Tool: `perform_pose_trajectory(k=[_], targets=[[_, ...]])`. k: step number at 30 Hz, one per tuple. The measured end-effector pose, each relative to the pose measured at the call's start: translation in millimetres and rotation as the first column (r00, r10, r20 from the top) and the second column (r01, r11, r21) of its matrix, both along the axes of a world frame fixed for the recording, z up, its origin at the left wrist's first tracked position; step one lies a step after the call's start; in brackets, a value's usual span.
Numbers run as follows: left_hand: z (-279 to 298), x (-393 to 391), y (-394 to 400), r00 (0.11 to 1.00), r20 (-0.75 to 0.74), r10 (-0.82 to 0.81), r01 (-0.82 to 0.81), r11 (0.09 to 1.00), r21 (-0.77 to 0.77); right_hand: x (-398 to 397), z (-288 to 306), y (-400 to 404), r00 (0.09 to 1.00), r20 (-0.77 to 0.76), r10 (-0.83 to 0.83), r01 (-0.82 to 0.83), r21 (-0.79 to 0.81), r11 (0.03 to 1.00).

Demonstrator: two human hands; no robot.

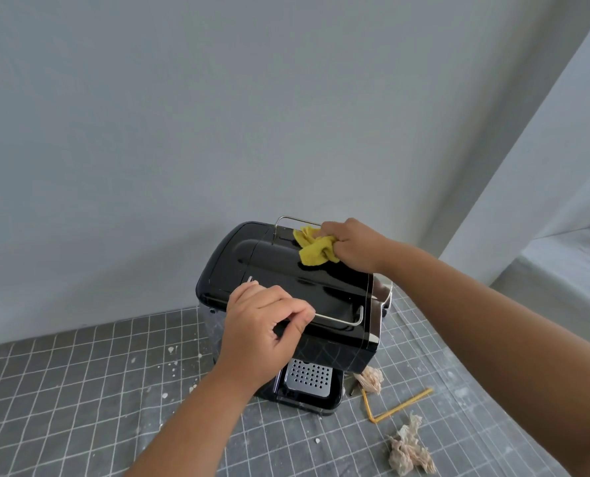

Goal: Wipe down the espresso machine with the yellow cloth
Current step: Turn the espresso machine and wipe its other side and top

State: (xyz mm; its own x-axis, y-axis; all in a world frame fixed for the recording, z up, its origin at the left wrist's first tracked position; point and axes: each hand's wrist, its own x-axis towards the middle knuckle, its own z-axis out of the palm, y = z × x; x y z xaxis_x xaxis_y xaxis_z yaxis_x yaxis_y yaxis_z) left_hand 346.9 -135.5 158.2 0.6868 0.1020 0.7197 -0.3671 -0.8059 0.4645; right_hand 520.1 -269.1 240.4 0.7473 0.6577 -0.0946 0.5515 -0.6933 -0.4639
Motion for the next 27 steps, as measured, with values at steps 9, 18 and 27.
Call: perform_pose_trajectory(k=[9, 18, 27], targets=[[3, -3, 0, 1.0, -0.012, -0.014, 0.014, 1.0, -0.007, -35, 15, -2, 0.977, 0.212, -0.027, 0.072, -0.206, 0.976], [5, -4, -2, 0.998, -0.057, -0.004, 0.004, 1.0, -0.004, -63, 23, -81, 0.926, 0.264, 0.269, -0.16, -0.372, 0.915], [5, -3, -3, 0.996, -0.095, 0.001, -0.002, 1.0, -0.01, -52, 36, -59, 0.893, 0.448, 0.037, -0.085, 0.088, 0.992]])
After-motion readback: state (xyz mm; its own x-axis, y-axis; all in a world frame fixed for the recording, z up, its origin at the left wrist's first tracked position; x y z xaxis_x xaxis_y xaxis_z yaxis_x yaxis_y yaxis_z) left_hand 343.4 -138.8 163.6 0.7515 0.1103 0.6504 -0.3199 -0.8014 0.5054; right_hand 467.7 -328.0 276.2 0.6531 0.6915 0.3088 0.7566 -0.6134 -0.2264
